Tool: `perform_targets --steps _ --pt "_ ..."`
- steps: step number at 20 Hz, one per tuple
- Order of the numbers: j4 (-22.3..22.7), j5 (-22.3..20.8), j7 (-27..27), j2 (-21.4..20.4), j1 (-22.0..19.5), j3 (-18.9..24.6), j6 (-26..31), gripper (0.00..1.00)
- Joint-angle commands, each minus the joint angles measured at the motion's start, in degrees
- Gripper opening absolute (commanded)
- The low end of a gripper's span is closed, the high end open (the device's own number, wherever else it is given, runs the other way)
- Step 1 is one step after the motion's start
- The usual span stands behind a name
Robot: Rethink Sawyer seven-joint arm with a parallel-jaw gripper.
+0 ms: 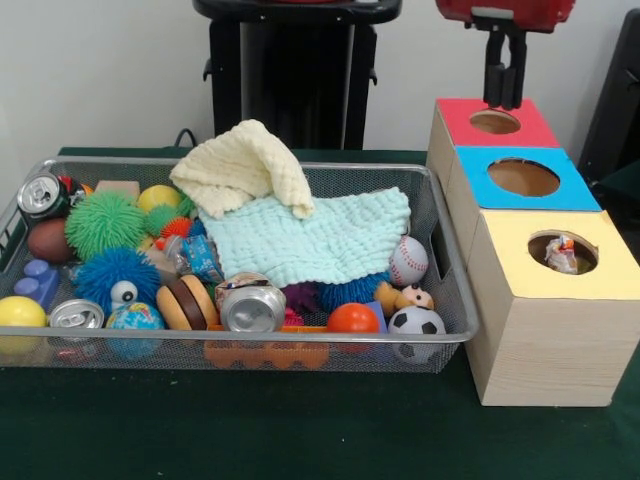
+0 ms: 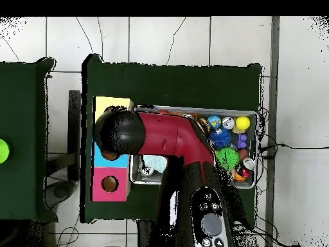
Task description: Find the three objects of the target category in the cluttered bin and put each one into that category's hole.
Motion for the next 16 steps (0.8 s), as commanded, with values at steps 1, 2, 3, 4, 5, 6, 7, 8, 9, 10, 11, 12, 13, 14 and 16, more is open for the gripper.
perform_targets --steps 1,2,3,4,5,6,7,8,9,10,11,12,13,14,16 --pt "3.79 -1.68 4.7 5.96 2.51 1.3 -3.3 0.0" --pt "3.48 -1.48 5.16 6.78 2.69 1.25 -4.18 0.0" --pt "2.88 -1.4 5.64 8.1 2.98 1.2 -5.54 0.0" --pt "2.28 -1.32 6.12 9.42 3.27 1.14 -6.91 0.0" --pt "0.79 -1.6 7.33 11.08 4.3 0.34 -7.63 0.0" --pt "-0.21 -1.72 7.73 12.05 4.81 -0.11 -7.95 0.0" --pt "-1.9 -2.0 8.67 13.65 5.73 -0.97 -8.5 0.0" --pt "-2.92 -1.87 9.47 14.59 6.44 -1.74 -8.61 0.0" --pt "-4.96 -2.33 11.16 16.03 8.03 -3.76 -8.44 0.0" --pt "-5.82 -2.11 11.63 16.82 8.51 -4.48 -8.54 0.0" --pt "-7.16 -1.86 12.09 18.2 8.91 -5.31 -9.0 0.0" --pt "-8.01 -1.67 12.25 19.03 9.27 -6.02 -9.35 0.0" --pt "-8.52 -0.95 12.68 20.15 9.28 -6.43 -10.62 0.0" --pt "-8.94 -0.43 12.95 20.79 9.43 -6.96 -11.15 0.0" --pt "-9.4 0.71 13.24 21.87 9.47 -7.53 -13.13 0.0"
